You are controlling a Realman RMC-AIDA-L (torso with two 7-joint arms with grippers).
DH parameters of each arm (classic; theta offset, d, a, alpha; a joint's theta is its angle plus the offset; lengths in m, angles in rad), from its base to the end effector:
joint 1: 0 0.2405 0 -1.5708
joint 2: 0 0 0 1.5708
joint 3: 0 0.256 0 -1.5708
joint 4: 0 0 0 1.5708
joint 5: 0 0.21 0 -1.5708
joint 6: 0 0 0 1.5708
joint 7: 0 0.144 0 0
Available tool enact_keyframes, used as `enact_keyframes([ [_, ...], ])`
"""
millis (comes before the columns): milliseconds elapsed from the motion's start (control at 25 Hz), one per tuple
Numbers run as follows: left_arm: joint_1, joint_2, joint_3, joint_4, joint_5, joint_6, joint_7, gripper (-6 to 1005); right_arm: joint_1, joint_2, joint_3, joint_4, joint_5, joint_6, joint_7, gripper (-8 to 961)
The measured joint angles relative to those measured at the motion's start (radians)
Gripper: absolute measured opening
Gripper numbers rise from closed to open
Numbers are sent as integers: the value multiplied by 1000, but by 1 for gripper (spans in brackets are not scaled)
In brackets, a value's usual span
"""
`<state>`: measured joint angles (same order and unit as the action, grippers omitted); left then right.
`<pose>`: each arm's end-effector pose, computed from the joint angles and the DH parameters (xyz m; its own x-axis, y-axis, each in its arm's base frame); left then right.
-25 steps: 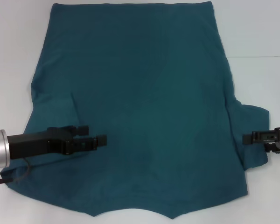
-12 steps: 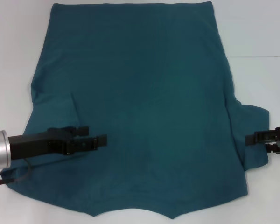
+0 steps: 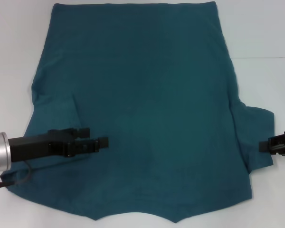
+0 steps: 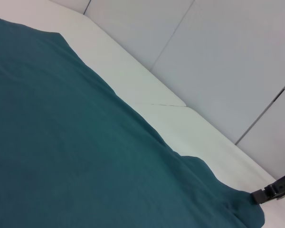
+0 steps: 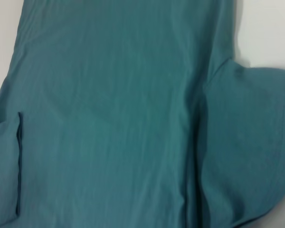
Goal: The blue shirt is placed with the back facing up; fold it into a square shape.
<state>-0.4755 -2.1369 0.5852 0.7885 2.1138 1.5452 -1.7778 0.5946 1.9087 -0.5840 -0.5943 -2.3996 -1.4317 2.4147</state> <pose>-0.2796 0.3211 0.0064 0.5552 0.6427 0.5279 0.7703 -0.6367 -0.0350 0.3320 0.3493 0.0556 0.0783 -0.9355 -0.3447 -0.9962 -0.0605 -0.0621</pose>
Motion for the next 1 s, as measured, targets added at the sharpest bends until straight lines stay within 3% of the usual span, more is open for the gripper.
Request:
enact_keyframes([
  [360,1,0,0,0,0,-1,0,927,-10,-3,-2,1,-3,6,9,148],
  [560,5,0,-1,0,0,-1,0,925,-23,-12,0,-9,-3,9,4,7],
  [1000,9,0,-1,0,0,0,0,922,-58,-47,6,-57,-3,15,10,6],
])
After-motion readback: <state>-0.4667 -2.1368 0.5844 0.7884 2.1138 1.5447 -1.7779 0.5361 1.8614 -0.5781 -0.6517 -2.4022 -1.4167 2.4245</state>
